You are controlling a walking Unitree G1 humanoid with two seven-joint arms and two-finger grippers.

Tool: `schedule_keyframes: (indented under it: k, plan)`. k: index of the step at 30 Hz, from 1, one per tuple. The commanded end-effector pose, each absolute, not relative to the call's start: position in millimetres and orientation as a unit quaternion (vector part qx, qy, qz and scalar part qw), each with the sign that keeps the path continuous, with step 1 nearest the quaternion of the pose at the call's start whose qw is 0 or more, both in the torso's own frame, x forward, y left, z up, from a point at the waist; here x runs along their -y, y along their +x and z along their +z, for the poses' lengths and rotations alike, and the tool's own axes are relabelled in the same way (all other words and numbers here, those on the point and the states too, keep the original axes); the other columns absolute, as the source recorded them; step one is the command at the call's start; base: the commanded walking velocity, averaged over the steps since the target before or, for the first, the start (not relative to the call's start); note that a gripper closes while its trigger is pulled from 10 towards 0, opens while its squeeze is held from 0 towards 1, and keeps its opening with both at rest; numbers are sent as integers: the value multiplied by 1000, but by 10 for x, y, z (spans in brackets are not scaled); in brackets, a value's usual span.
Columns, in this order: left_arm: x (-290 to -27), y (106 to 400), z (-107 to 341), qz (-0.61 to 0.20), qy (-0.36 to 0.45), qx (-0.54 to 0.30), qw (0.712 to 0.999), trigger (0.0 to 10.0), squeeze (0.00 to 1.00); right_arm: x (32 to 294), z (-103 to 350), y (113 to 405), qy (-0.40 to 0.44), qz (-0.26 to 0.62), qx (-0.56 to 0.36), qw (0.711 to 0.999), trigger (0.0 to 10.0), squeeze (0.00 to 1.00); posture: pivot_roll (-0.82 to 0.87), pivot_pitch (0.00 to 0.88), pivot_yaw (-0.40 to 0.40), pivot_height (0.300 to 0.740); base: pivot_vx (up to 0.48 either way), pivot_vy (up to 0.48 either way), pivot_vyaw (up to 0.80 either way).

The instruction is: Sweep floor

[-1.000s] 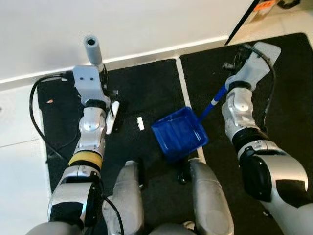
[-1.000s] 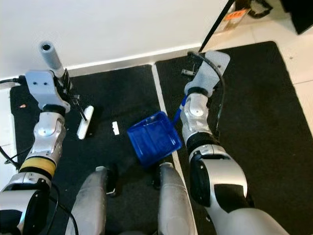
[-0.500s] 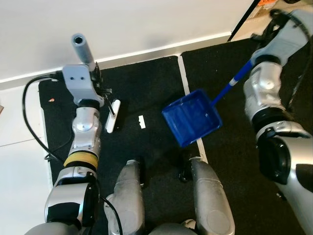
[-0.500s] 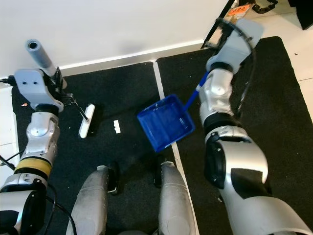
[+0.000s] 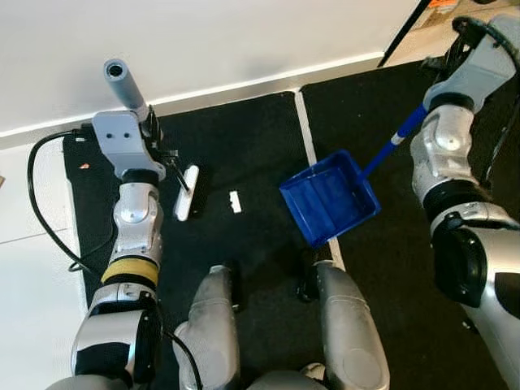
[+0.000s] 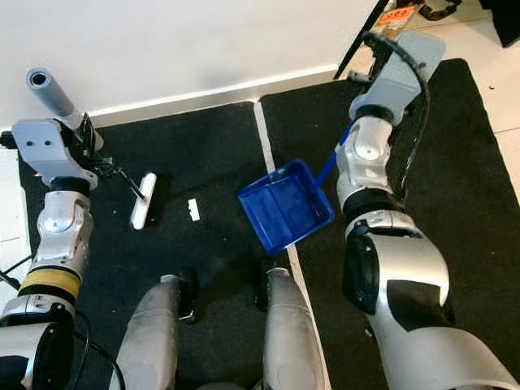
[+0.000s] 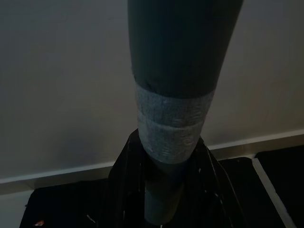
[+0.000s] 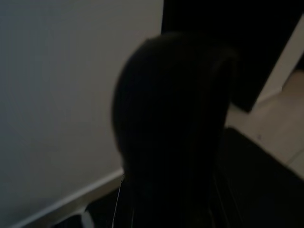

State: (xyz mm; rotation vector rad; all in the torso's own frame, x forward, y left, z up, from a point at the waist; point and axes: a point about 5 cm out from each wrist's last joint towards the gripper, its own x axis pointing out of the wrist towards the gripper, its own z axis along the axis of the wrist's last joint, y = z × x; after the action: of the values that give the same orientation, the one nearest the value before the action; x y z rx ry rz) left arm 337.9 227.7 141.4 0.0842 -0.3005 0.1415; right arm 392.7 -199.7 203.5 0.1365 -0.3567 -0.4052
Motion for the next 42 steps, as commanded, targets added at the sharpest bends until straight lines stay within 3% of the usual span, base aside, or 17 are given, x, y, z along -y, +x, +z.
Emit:
schedule_keyframes:
  k: [1,11,13,16,18,23,42]
  plan:
    - [-2303,3268,1101,97,15,90,991,10000,0,2012,1855,3892,101,-218,144,960,10000,0,28,422,-79,740,0,0,0]
    - [-2252,3278,995,120,-17,53,991,10000,0,1931,1913,3921,86,-197,153,965,10000,0,22,340,-122,740,0,0,0]
    - [-2256,3253,911,127,-20,27,991,10000,0,1992,1864,3900,82,-195,147,966,10000,0,30,275,-131,740,0,0,0]
    - [-2273,3235,872,131,-17,16,991,10000,0,2032,1841,3885,80,-197,146,966,10000,0,34,253,-131,740,0,0,0]
    - [-2367,3179,820,156,-10,9,988,10000,0,2109,1813,3852,72,-203,150,965,10000,0,35,190,-122,740,0,0,0]
    - [-2540,3096,765,218,-42,6,975,10000,0,2144,1757,3806,59,-205,156,964,10000,0,36,126,-104,740,0,0,0]
    - [-2501,3109,760,220,-37,7,975,10000,0,1871,1332,3660,71,-108,121,984,10000,0,52,81,-89,740,0,0,0]
